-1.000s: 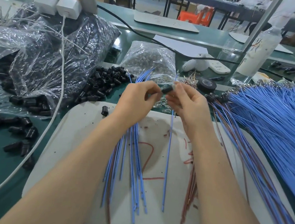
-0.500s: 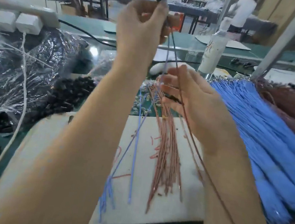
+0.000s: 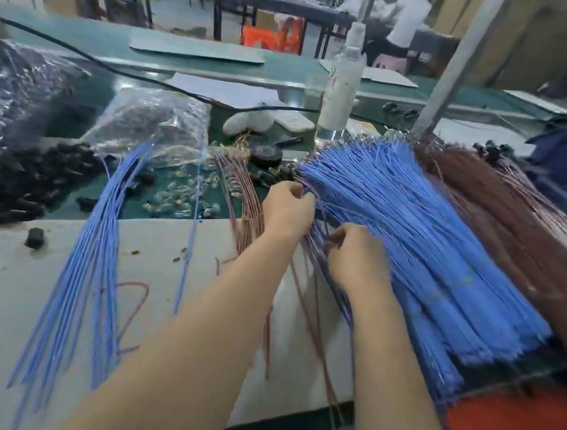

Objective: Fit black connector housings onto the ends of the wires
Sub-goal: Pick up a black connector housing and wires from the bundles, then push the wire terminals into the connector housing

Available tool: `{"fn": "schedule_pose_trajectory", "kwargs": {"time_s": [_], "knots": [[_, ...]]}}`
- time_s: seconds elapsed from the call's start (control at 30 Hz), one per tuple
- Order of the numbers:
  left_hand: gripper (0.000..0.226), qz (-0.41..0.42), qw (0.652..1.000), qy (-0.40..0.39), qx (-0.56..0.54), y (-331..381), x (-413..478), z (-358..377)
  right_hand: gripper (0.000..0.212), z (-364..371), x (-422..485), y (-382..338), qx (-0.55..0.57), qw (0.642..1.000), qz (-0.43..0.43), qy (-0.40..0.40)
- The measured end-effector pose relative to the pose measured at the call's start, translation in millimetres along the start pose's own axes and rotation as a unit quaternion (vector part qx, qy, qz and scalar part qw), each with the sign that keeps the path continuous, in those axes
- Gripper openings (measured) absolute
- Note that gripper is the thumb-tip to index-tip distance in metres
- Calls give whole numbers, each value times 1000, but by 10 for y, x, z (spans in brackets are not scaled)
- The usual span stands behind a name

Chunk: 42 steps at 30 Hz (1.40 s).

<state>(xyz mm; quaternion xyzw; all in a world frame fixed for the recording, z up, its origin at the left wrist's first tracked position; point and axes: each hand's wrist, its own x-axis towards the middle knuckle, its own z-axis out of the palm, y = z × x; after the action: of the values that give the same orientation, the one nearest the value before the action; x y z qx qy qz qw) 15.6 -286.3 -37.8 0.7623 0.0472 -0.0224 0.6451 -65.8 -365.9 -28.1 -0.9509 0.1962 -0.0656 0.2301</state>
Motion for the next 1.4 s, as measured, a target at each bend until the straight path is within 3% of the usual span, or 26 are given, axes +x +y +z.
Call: {"fn": "schedule_pose_trajectory", "kwargs": {"time_s": [0.07, 0.2, 0.37, 0.57, 0.73, 1.03, 1.23, 1.33, 1.4], "knots": [[14, 30, 1000, -2, 1, 6, 4, -65, 21, 34, 39, -33, -9, 1000, 0, 5], [9, 50, 997, -9, -64, 168, -29, -336, 34, -28, 65, -311, 20, 999, -30, 24], [14, 98, 982, 67, -144, 327, -52, -1028, 31, 186, 15, -1054, 47, 991, -128, -11], [15, 62, 954, 184, -228, 76, -21, -2041, 25, 855, -74, -1782, 46, 974, -200, -91], [15, 17, 929, 248, -275, -112, -7, -2609, 32, 1200, -21, -2055, 39, 970, -234, -50], [13, 10, 932, 223, -287, -107, 91, -2503, 21, 1308, 142, -2174, -26, 974, -226, -10], [10, 7, 950, 193, -246, -159, 89, -2241, 20, 1217, 133, -2101, -13, 968, -243, -60], [14, 17, 963, 185, -197, -169, 65, -2209, 20, 1047, 129, -2034, 158, 964, -193, -93], [21, 62, 984, 130, -100, -169, 27, -2190, 11, 868, 123, -1959, 324, 927, -147, -116]]}}
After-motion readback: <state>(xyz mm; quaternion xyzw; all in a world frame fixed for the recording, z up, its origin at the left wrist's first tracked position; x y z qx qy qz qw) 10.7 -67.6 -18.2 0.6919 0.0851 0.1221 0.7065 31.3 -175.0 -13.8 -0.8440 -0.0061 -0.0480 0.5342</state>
